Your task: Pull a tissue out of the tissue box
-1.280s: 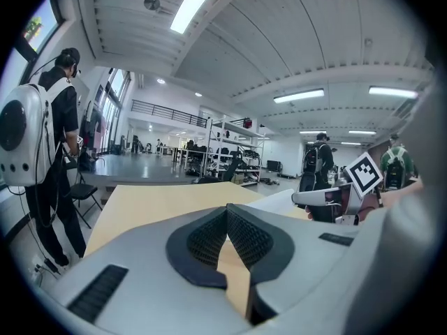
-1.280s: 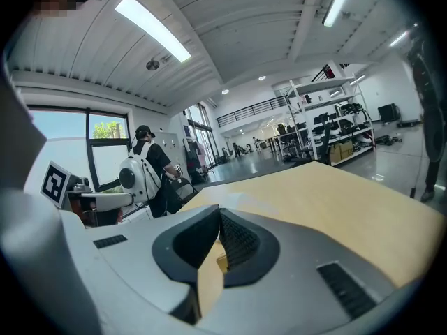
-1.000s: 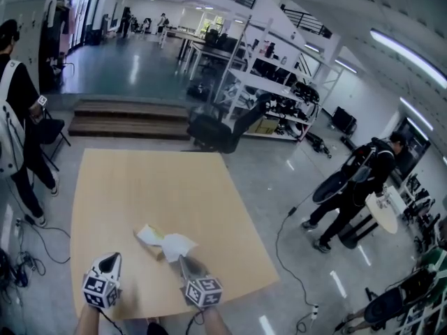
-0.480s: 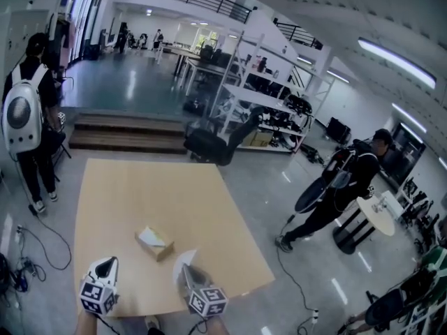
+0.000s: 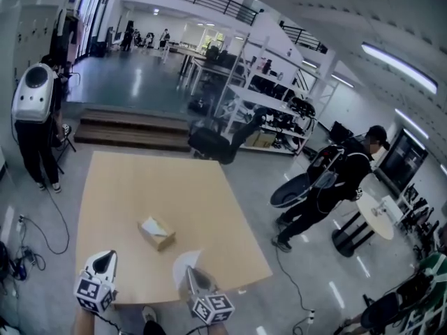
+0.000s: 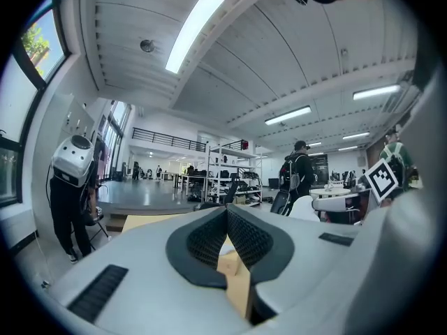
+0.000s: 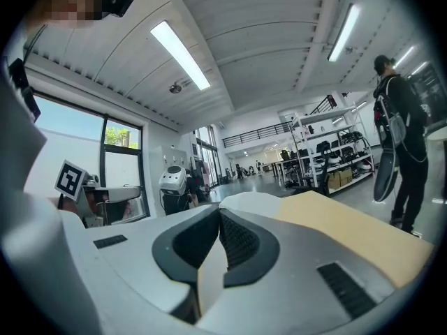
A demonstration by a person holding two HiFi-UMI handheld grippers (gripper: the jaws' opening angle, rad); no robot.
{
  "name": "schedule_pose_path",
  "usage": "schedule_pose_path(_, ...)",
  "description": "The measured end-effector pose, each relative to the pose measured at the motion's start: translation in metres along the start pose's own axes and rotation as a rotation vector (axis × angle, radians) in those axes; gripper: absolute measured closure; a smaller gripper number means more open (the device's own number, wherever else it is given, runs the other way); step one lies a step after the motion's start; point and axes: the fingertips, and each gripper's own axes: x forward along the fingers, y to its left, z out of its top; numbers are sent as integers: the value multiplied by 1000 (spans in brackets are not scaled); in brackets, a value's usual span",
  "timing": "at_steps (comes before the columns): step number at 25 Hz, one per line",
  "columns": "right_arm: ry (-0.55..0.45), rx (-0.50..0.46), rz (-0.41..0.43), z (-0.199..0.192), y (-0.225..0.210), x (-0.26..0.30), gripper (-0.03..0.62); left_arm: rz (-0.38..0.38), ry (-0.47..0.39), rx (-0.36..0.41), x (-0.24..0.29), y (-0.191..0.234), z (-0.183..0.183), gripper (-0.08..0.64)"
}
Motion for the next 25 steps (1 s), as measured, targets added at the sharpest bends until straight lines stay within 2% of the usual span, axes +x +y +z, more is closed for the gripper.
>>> schedule_pose_path(15,-19,-26,24,0,20,-38,587,19,18,18,-40,-17,-7,552)
schedule_pose_path(25,-32,-36,28,4,30,-32,587,25,13,15,-48,-8,-6,552)
